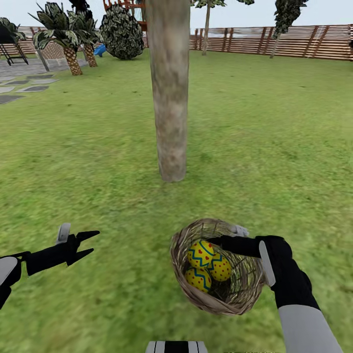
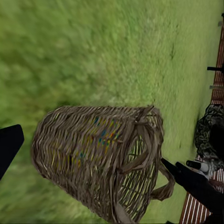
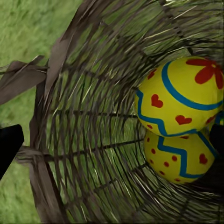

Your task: Take the three Easter eggs out of the wicker basket on the lawn in the garden, then place them on the lawn next to a single tree (choose any tree) so that all three eggs are next to the same tree and none are left in the basket.

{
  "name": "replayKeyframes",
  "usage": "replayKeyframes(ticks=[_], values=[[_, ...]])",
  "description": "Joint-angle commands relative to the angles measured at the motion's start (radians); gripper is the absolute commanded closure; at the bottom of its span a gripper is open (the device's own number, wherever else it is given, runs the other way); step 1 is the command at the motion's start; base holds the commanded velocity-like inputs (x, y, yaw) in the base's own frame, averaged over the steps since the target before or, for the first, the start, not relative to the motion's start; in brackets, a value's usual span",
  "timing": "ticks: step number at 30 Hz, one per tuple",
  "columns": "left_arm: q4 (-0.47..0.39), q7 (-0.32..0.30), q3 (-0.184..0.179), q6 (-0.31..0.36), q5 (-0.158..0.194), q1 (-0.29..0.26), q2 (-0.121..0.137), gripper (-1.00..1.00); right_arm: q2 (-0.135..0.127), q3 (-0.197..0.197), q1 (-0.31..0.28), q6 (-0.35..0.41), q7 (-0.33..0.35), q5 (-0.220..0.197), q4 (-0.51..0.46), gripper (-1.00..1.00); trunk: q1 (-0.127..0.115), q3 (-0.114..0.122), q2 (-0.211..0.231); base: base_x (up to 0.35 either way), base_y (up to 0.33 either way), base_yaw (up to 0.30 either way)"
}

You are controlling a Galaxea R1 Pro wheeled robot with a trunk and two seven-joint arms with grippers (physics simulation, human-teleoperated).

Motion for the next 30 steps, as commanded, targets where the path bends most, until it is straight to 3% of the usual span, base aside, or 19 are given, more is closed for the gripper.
replayKeyframes(ticks=[1, 4, 6, 20, 30], values=[[0.001, -0.009, 0.001, 0.004, -0.009, 0.000, 0.000, -1.00, 0.001, -0.019, 0.001, 0.006, 0.002, -0.002, 0.008, -1.00, 0.000, 0.000, 0.000, 0.000, 0.000, -0.220], [0.004, -0.009, 0.001, 0.003, -0.009, 0.000, 0.000, -1.00, 0.004, -0.086, 0.003, 0.006, 0.002, -0.002, 0.041, -1.00, 0.000, 0.004, 0.000, 0.073, 0.069, -0.222], [0.028, -0.011, 0.002, 0.003, -0.012, 0.000, -0.001, -1.00, 0.005, -0.110, 0.003, 0.006, 0.001, -0.002, 0.059, -1.00, 0.000, 0.006, 0.000, 0.191, 0.190, -0.223], [0.038, -0.012, 0.003, 0.003, -0.013, 0.000, 0.000, -1.00, 0.012, -0.116, 0.003, 0.006, 0.000, -0.001, 0.080, -1.00, 0.000, 0.022, 0.000, 0.043, 0.258, -0.223], [0.039, -0.012, 0.003, 0.002, -0.013, 0.000, -0.001, -1.00, 0.013, -0.118, 0.003, 0.006, -0.006, -0.002, 0.110, -1.00, 0.000, 0.034, 0.000, 0.000, 0.031, -0.223]])
